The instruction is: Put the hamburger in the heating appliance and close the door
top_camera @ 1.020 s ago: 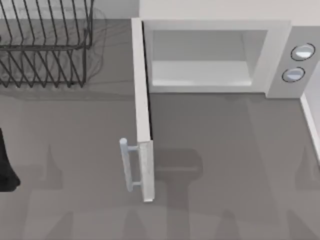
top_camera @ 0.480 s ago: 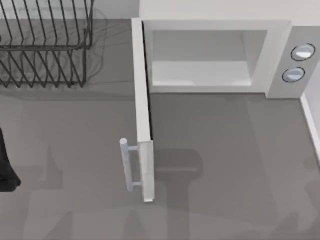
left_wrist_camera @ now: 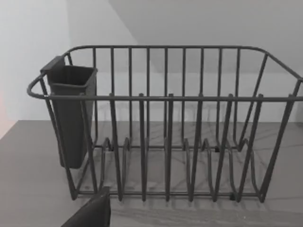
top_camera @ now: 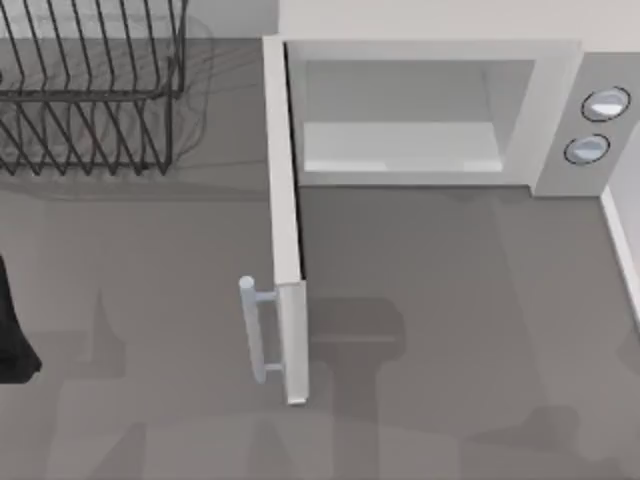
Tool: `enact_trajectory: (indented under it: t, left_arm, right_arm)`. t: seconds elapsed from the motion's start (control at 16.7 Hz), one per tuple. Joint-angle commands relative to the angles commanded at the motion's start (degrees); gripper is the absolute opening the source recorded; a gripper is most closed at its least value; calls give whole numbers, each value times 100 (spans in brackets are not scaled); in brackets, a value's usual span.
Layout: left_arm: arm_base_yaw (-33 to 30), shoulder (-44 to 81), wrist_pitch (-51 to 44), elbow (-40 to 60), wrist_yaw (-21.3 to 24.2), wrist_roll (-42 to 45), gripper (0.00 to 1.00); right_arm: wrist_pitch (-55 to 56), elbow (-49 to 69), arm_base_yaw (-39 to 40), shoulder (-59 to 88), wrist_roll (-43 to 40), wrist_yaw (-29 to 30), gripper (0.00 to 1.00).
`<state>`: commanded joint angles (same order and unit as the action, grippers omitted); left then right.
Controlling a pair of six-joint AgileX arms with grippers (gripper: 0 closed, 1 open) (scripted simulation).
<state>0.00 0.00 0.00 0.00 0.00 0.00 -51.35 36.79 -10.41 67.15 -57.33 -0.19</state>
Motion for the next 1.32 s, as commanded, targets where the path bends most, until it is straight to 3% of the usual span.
enact_trajectory:
  t: [0.24,0.66,1.32]
  left_arm:
    - [0,0,0,0,0,0,100]
    - [0,0,0,0,0,0,100]
    - [0,0,0,0,0,0,100]
  right_arm:
    - [-558,485,-124,751,-678,2,100]
    - [-491,447,-110,827,-712,1,100]
    - [1761,-671,-104,1959,-679,-1,100]
